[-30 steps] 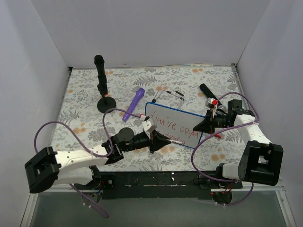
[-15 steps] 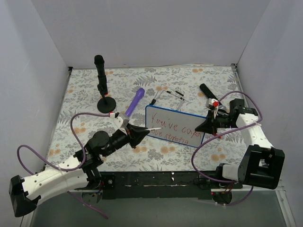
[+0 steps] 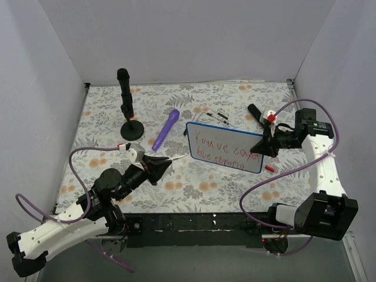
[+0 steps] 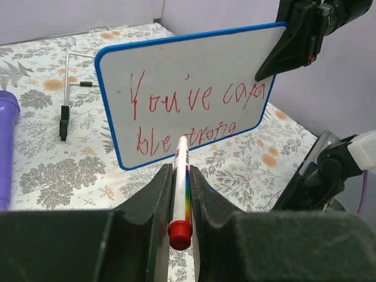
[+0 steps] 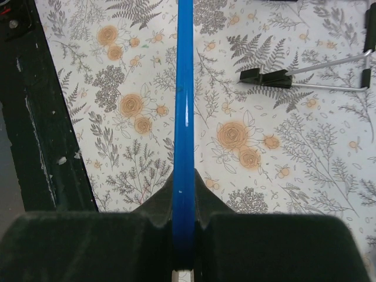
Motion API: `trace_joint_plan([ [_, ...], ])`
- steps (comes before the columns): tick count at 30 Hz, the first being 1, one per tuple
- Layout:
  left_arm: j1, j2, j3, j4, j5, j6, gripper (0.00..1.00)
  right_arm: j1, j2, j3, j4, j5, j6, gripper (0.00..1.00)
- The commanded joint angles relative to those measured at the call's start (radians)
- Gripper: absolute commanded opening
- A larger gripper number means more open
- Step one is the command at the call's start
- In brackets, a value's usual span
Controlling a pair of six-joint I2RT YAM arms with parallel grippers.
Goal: Write a sentence on the whiteboard
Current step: Place the whiteboard on the whiteboard stand.
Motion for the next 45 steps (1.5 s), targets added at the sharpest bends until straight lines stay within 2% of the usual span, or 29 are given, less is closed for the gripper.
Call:
trace_joint_plan([
  [1,0.007,-0.085,-0.043,-0.02,-0.065,-0.015,0.0,-0.011,-0.008,0.128,-0.083,-0.12,0.018,0.01],
  [7,0.006,-0.036,-0.043,-0.014,-0.069,-0.004,0.0,-0.04,0.018,0.197,-0.104,-0.149,0.04,0.01],
  [13,0.006,-0.001,-0.043,-0.005,-0.059,-0.022,0.0,-0.076,0.037,0.281,-0.041,-0.164,0.164,0.01],
  [18,0.007,-0.013,-0.06,0.018,-0.062,-0.064,0.0,-0.073,0.015,0.239,0.311,-0.131,0.476,0.01],
  [23,0.007,0.01,-0.087,0.034,-0.097,-0.116,0.0,-0.031,0.041,0.182,0.579,-0.106,0.651,0.01],
  [30,0.007,0.022,-0.1,0.028,-0.119,-0.174,0.0,0.078,0.154,0.179,0.75,-0.065,0.739,0.01],
  [34,0.007,0.004,-0.104,0.018,-0.144,-0.19,0.0,0.086,0.214,0.163,0.874,-0.066,0.823,0.01],
  [45,0.007,0.022,-0.115,0.023,-0.167,-0.197,0.0,0.123,0.386,0.157,0.936,-0.055,0.862,0.01],
])
